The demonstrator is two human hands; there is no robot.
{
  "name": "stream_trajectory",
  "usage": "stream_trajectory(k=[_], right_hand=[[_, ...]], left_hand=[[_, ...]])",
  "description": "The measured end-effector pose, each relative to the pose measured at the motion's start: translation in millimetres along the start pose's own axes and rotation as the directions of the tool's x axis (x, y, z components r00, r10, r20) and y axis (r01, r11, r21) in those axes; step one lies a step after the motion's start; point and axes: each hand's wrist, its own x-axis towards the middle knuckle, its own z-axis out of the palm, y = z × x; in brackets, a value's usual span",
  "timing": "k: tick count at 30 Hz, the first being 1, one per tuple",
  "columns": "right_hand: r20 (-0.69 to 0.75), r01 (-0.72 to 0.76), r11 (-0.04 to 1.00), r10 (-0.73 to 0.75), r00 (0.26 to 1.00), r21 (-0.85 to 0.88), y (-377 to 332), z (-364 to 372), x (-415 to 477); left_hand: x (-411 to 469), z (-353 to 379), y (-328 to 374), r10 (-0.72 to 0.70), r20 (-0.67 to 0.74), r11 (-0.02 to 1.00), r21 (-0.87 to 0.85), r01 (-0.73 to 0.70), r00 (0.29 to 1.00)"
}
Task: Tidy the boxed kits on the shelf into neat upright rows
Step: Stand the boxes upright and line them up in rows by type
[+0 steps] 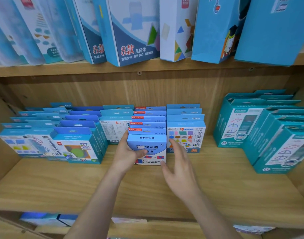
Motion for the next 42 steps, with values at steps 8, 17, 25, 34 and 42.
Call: stream_trajectory(k=[8, 17, 25, 34, 42], right_hand=[[0.098, -0.171, 0.984, 0.166, 0.981, 0.047, -10, 16, 5], [0.113, -0.221, 0.973, 0.212, 0.971, 0.067, -17, 15, 7], [0.100, -0.203, 0.979, 0.202, 0.974, 0.003, -17, 1, 2], [-0.110, -0.075, 0.868, 0.023, 0.994, -0.491, 4, -51, 25], [-0.049, -0.080, 0.894, 0.065, 0.997, -0.441, 28, -54, 33]], left_hand=[[0, -1, 2, 0.007, 0.033, 0.999, 0.042, -0.009, 0.999], [-12, 10, -4, 0.027, -0.056, 0.999, -0.033, -0.029, 0.998], [-16, 9, -10, 0.142, -0.162, 0.985, 0.117, -0.124, 0.976], [-26, 20, -5, 0.525, 0.207, 0.204, 0.911, -0.358, 0.826], [-14, 15, -12, 0.560, 0.239, 0.191, 0.895, -0.404, 0.794]])
